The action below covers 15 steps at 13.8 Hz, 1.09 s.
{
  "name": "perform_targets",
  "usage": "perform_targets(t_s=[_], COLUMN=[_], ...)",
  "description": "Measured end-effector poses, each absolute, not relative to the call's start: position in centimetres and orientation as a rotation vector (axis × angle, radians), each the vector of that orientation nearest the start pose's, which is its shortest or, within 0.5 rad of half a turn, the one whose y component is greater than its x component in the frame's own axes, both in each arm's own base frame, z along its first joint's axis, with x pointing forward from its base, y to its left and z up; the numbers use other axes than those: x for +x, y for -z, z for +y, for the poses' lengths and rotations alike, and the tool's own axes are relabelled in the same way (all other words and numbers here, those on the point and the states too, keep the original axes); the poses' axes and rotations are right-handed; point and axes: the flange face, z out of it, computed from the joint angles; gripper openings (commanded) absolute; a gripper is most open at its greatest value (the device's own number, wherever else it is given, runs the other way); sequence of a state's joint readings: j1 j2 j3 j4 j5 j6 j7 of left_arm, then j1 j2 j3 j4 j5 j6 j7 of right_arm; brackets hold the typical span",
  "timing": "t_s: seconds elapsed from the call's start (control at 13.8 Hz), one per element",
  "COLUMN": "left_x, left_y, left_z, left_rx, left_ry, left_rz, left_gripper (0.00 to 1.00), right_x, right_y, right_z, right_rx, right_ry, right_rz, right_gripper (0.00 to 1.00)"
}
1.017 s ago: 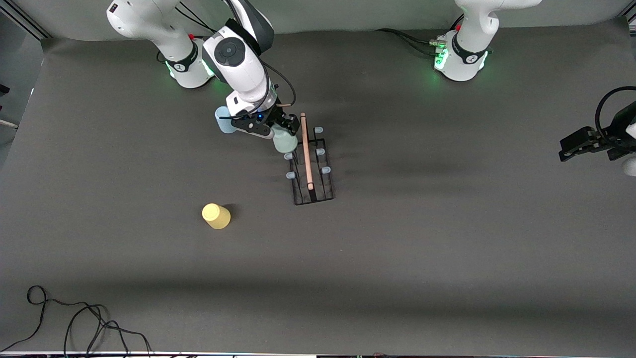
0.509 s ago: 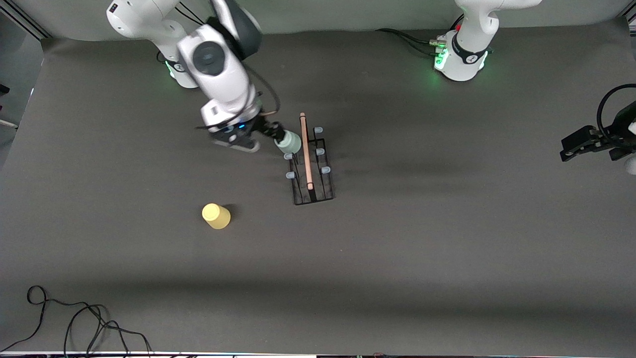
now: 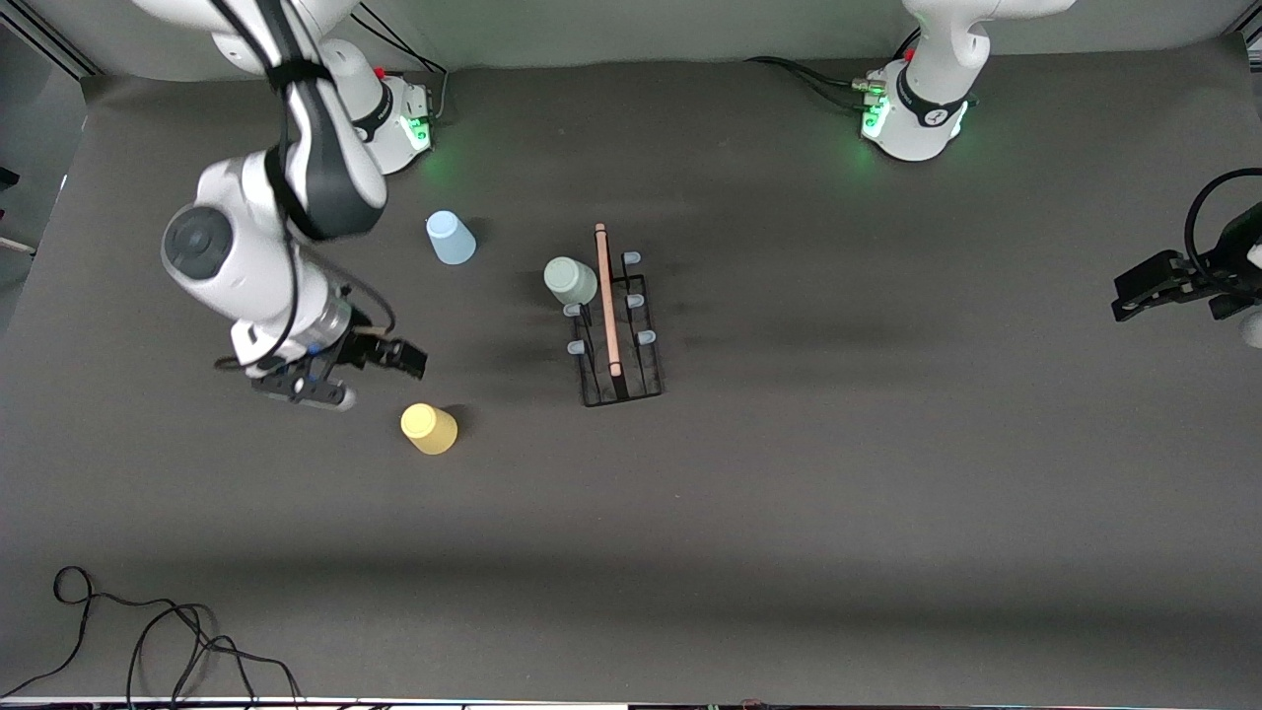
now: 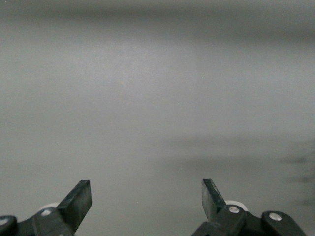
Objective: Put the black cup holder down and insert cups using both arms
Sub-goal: 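Release the green cup and move the right gripper to the yellow cup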
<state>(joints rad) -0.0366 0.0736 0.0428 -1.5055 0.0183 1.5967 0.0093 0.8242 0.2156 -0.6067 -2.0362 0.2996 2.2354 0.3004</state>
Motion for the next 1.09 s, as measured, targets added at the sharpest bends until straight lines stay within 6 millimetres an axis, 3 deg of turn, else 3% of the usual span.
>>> perform_targets(t_s=[0.44,1.02,1.09], left_x=[58.0,58.6,58.6], left_y=[-61.7,-61.4,-61.4], left_z=[0.4,0.7,0.7], left_rx=[-3.12,-3.119,-3.121], left_ry=[0.037,0.059,0.061], left_rz=[0.006,0.0,0.0], left_gripper=[1.0,1.0,1.0], right_x=[60.1,60.0,59.9], right_y=[-28.9,-22.5,-22.0], right_z=[14.7,15.3,15.4], right_rx=[-3.059,-3.041,-3.045], right_ry=[0.027,-0.01,-0.012], right_rz=[0.42,0.427,0.423], right_gripper=[1.0,1.0,0.79])
